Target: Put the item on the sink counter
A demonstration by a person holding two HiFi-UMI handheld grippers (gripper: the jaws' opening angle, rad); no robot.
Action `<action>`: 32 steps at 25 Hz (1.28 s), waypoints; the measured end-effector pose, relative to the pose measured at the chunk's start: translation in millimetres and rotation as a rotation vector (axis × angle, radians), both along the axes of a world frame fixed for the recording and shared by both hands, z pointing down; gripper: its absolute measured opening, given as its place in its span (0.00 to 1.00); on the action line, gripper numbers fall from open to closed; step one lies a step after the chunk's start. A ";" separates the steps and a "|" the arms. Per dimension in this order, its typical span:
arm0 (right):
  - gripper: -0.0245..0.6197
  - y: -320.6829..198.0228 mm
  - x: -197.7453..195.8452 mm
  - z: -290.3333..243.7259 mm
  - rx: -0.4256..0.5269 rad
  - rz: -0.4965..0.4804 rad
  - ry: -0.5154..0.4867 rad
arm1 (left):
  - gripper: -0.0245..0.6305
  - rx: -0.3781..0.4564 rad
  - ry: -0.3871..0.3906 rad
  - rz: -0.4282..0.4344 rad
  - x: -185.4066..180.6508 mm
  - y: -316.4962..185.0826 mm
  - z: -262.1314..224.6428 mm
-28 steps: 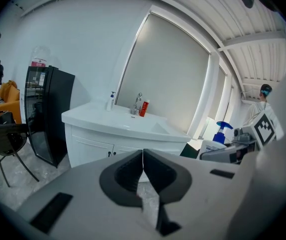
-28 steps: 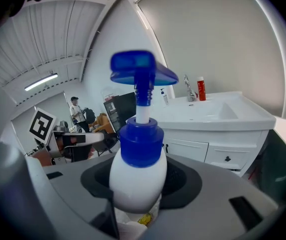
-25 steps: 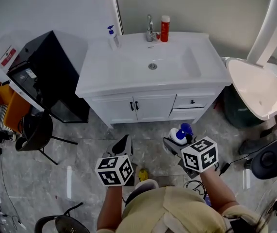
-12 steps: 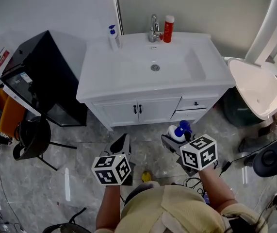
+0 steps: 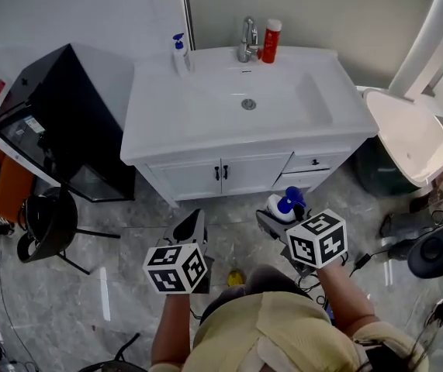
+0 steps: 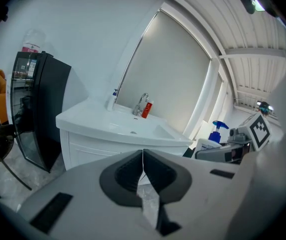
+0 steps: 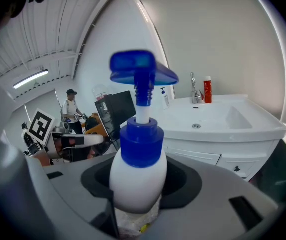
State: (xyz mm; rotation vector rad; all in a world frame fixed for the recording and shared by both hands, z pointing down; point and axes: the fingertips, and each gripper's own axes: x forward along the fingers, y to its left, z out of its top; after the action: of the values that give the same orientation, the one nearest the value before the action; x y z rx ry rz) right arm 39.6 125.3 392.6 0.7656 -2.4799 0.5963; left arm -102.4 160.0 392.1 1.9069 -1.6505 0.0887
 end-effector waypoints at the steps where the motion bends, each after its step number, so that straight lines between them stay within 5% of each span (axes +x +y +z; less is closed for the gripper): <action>1: 0.36 -2.1 -0.7 -0.6 0.001 0.001 0.002 | 0.10 0.000 0.002 0.002 -0.4 -2.2 0.0; 32: 0.36 -164.5 -13.3 -15.8 0.024 -0.053 -0.040 | 0.10 -0.011 -0.032 0.027 8.5 -162.6 -7.5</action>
State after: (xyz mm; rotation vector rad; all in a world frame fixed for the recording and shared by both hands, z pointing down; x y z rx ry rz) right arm 26.3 -39.2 376.8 0.7004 -2.5395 0.5691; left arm -93.8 -2.7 384.7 1.9297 -1.6420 0.1402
